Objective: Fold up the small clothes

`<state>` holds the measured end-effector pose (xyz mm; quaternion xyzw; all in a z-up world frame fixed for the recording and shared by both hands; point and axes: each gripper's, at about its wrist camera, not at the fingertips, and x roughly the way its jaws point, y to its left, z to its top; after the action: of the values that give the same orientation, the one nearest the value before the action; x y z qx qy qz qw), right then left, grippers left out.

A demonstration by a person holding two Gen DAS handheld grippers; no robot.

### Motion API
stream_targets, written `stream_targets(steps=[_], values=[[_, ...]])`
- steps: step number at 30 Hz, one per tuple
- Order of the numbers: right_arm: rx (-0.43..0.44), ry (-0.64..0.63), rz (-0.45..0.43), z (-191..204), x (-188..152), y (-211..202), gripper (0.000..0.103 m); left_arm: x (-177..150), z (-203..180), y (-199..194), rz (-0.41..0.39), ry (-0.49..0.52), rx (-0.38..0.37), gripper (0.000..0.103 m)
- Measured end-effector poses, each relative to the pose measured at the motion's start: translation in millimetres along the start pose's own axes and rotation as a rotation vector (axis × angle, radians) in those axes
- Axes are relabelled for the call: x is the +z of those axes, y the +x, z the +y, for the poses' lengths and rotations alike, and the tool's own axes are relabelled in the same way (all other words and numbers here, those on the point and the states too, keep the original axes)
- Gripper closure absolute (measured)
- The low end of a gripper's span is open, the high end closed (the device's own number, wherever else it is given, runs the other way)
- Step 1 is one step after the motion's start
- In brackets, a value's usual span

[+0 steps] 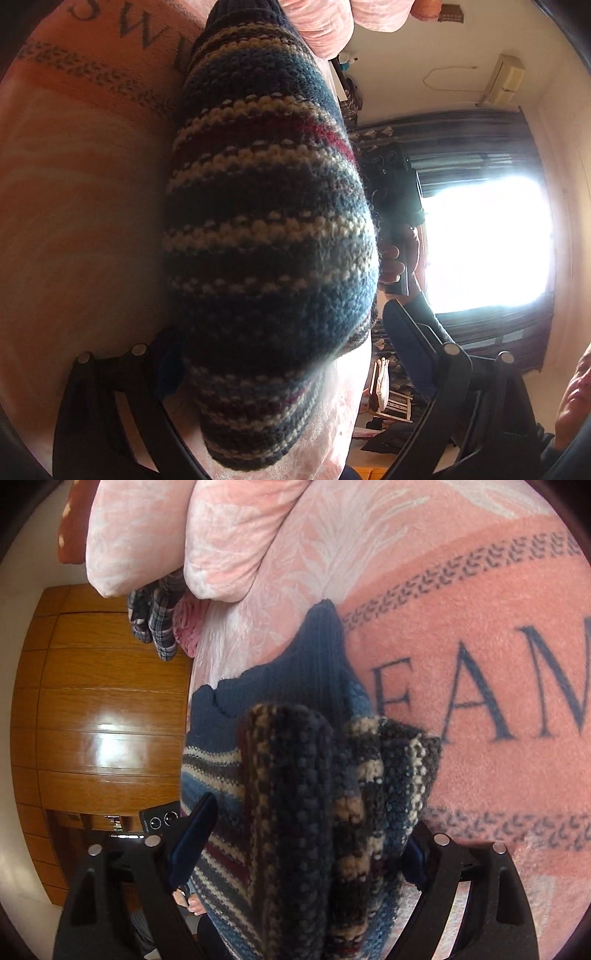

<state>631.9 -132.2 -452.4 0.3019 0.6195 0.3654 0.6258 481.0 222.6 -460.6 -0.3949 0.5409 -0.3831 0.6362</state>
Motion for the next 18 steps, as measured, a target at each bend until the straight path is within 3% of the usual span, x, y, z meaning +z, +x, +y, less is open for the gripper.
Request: stream_targets(steps=[2,3,4,7,10,18], values=[[-0.01,0.007,0.002,-1.6,-1.1,0.5,0.04,3.6,-1.4,6.4,0.035,-0.026,0.025,0.011],[0.006,0.019,0.008,-3.2,-2.3,2.3,0.051,5.0,-1.3,8.1,0.049,-0.042,0.033,0.019],[-0.001,0.015,-0.004,-2.1,-3.9,1.7,0.053,7.0,-0.1,9.1,0.058,-0.059,0.044,0.036],[-0.018,0.008,-0.035,1.4,-9.6,-5.1,0.058,12.8,1.4,7.8,0.077,-0.093,0.069,0.056],[-0.027,-0.002,-0.062,9.6,-15.8,-11.2,0.061,11.9,-5.7,3.6,0.093,-0.085,0.069,0.063],[-0.014,-0.044,-0.081,54.1,-32.1,-15.8,0.063,10.2,-36.4,-11.1,0.086,-0.046,0.081,0.067]])
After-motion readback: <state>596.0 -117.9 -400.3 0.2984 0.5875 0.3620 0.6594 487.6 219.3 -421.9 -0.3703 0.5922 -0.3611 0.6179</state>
